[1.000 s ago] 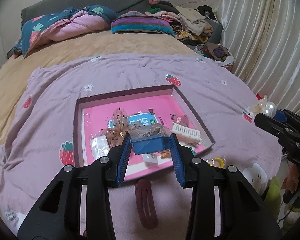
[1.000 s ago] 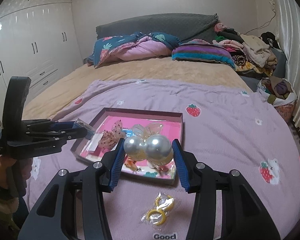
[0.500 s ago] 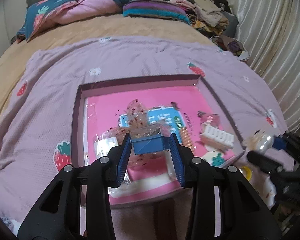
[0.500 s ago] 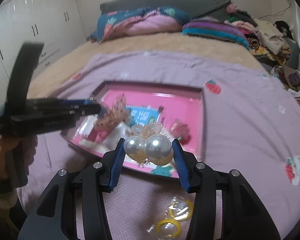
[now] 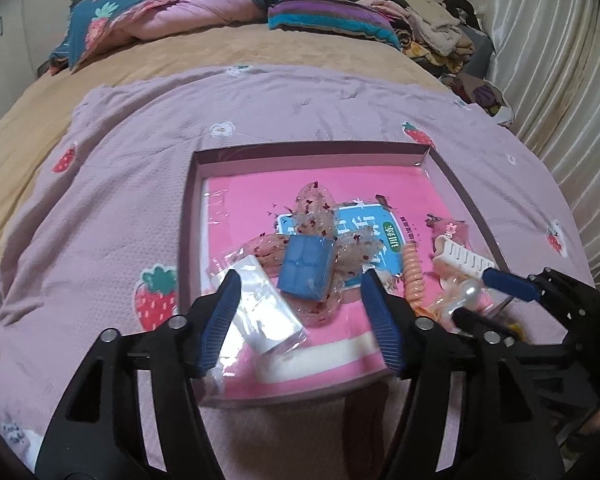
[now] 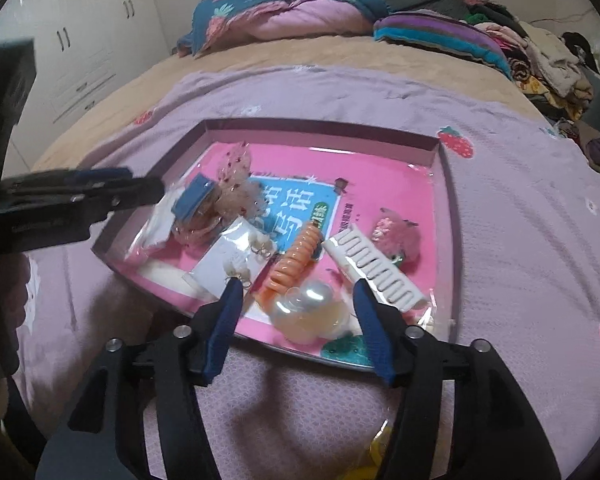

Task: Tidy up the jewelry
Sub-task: 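Open both tools to release the pin box and pearls in the tray, then withdraw both tools toward the dark red clip and yellow hoop bag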

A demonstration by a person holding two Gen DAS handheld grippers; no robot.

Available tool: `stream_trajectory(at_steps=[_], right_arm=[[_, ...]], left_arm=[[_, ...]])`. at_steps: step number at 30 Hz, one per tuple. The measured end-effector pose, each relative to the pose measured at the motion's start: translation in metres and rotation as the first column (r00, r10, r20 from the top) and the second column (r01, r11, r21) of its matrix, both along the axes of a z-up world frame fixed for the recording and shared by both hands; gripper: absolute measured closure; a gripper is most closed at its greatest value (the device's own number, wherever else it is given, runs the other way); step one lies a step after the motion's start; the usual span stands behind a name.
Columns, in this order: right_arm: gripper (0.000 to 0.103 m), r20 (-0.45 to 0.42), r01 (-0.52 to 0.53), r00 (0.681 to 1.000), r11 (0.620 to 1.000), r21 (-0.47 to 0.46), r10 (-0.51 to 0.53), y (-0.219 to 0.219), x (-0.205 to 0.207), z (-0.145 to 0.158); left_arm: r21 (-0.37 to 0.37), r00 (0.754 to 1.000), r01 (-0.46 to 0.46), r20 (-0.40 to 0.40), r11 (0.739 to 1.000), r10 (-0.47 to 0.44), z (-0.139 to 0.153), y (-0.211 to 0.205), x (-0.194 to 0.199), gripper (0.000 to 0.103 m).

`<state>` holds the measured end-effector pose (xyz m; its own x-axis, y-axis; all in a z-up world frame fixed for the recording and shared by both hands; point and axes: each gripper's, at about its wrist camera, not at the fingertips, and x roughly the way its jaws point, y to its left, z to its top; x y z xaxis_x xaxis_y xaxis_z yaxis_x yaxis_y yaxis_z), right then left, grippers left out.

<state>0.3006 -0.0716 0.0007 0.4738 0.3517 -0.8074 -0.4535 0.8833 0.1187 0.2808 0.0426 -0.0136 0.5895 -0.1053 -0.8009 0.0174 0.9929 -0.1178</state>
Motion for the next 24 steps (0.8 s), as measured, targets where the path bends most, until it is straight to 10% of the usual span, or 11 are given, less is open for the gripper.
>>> stream_trajectory(at_steps=[13, 24], right_arm=[[0.021, 0.042, 0.129, 0.990, 0.988, 0.087, -0.133, -0.075, -0.047, 0.039], [0.019, 0.012, 0.165, 0.986, 0.979, 0.117, -0.167, -0.110, -0.080, 0.031]], left_arm=[[0.037, 0.998, -0.037, 0.057, 0.999, 0.035, 0.023, -0.003, -0.054, 0.018], [0.049, 0.998, -0.049, 0.027, 0.998, 0.048, 0.008, -0.018, -0.094, 0.014]])
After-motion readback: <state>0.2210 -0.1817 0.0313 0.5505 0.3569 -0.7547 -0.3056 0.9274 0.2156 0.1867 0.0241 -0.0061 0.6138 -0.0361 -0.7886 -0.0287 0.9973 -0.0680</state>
